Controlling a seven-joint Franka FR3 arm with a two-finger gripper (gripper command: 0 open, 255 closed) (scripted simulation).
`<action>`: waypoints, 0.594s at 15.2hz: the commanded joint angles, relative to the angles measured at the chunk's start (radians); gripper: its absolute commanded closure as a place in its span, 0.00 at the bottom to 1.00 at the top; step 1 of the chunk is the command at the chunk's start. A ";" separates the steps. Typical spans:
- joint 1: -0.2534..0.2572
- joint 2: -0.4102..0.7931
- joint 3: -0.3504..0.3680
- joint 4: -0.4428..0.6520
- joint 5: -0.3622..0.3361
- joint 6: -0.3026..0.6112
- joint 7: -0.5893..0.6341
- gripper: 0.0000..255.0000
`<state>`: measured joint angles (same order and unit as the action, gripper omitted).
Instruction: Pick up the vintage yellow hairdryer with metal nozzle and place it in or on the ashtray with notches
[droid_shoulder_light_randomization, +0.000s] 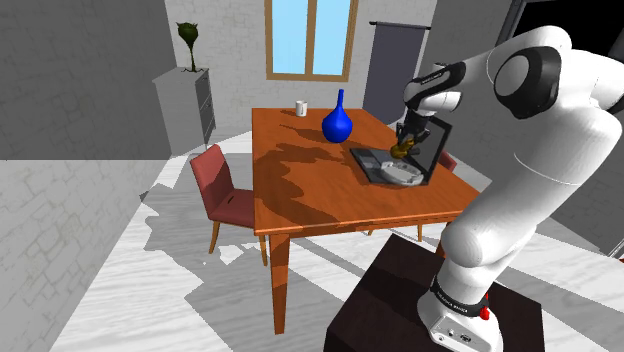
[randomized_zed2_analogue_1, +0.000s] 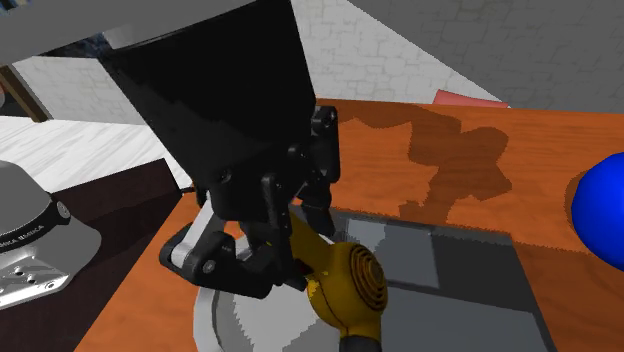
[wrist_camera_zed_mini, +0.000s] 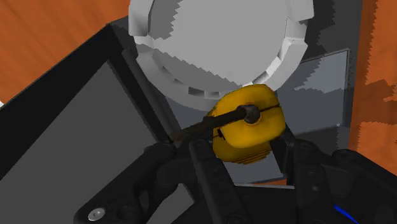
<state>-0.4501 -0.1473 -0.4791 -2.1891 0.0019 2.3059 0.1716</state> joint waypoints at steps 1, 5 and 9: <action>-0.007 0.008 -0.013 -0.018 0.008 0.024 -0.022 1.00; -0.006 0.032 -0.018 -0.050 0.025 0.078 -0.037 1.00; -0.004 0.060 -0.023 -0.080 0.048 0.131 -0.056 1.00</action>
<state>-0.4535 -0.1013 -0.4989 -2.2627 0.0413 2.4215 0.1221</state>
